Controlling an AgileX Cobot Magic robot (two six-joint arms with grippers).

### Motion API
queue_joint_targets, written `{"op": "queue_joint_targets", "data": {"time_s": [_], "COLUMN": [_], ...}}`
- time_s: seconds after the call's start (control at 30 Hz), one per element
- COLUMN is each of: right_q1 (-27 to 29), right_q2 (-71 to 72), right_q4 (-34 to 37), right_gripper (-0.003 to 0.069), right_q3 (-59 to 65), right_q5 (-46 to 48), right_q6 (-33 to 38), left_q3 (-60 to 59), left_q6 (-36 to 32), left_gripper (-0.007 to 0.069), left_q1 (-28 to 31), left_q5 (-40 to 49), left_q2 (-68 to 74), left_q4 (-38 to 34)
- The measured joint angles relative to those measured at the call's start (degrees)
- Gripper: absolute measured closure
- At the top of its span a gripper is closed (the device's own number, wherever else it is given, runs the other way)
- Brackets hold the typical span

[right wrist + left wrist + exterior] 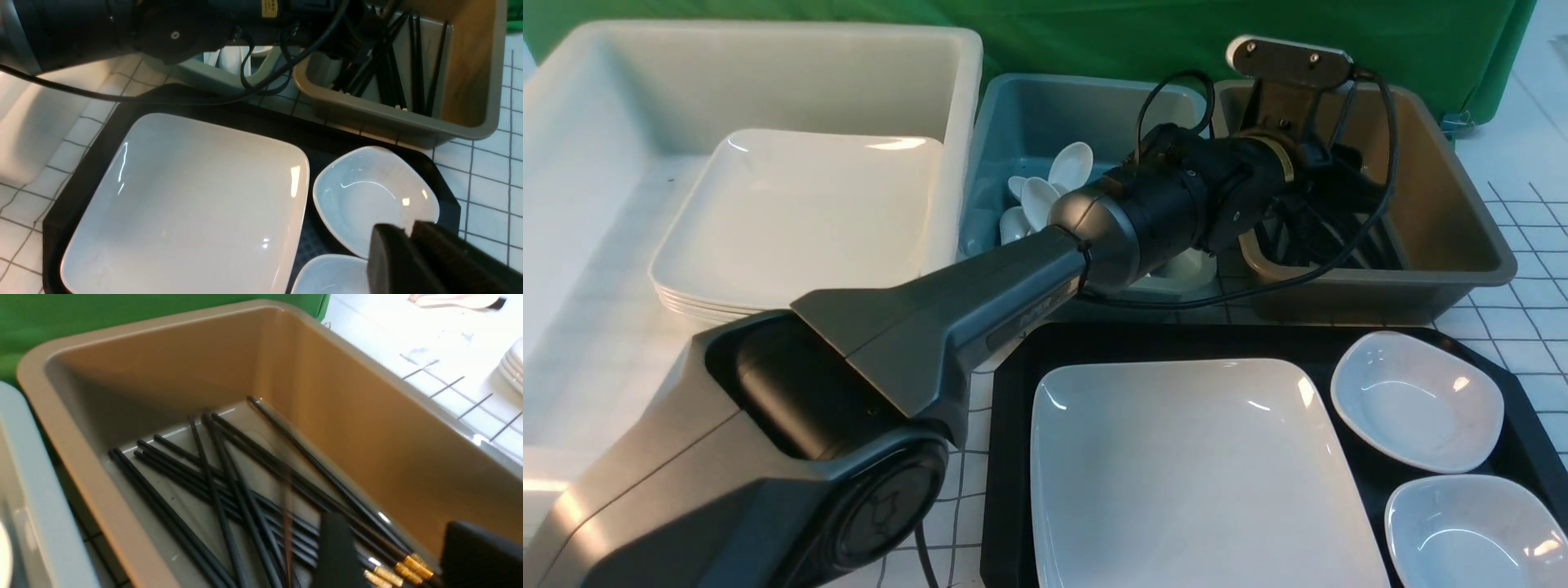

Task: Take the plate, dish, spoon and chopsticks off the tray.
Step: Use the left arm to put the chopsticks into the small storage box on the right, then use the right arm to grab a small plate from the dinner plate

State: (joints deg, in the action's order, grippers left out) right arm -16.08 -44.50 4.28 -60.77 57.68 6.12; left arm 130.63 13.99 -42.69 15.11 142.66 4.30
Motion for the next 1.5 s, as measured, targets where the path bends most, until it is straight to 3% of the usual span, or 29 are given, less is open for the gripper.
{"op": "queue_joint_targets", "data": {"time_s": [0.1, 0.23, 0.37, 0.43, 0.53, 0.8, 1.03, 1.3, 1.5], "right_q1": [0.0, 0.0, 0.0, 0.0, 0.0, 0.0, 0.0, 0.0, 0.0], "right_q2": [0.0, 0.0, 0.0, 0.0, 0.0, 0.0, 0.0, 0.0, -0.8], "right_q4": [0.0, 0.0, -0.8, -2.7, -7.6, -11.4, -11.9, -14.8, -8.2], "right_gripper": [0.0580, 0.0580, 0.0582, 0.0584, 0.0584, 0.0584, 0.0578, 0.0576, 0.0576], "right_q3": [0.0, 0.0, 0.0, 0.0, 0.0, 0.0, 0.0, 0.0, 0.0], "right_q5": [0.1, 0.1, 0.2, 0.8, 2.0, 4.5, 8.5, 10.6, 10.9], "right_q6": [0.0, 0.1, 0.1, 0.0, -1.8, -3.1, -4.2, -7.4, -7.5], "left_q3": [0.2, 0.2, 0.4, 0.6, 0.4, -1.4, -1.5, -4.4, -23.5], "left_q6": [0.0, 0.0, -5.2, -9.1, -11.2, -13.6, -13.6, -12.1, -11.0], "left_gripper": [0.0190, 0.0240, 0.0533, 0.0595, 0.0620, 0.0622, 0.0618, 0.0618, 0.0618], "left_q1": [0.0, -0.1, -1.3, -2.9, -7.0, -16.5, -17.4, -11.9, -3.8], "left_q5": [4.3, 14.3, 32.5, 41.2, 51.7, 54.5, 54.5, 54.6, 54.3], "left_q2": [-0.5, -3.3, -10.7, -13.5, -15.4, -11.5, -8.9, -15.3, -30.6], "left_q4": [0.3, 0.0, -6.4, -9.9, -11.0, -10.9, -10.6, -10.7, -10.3]}}
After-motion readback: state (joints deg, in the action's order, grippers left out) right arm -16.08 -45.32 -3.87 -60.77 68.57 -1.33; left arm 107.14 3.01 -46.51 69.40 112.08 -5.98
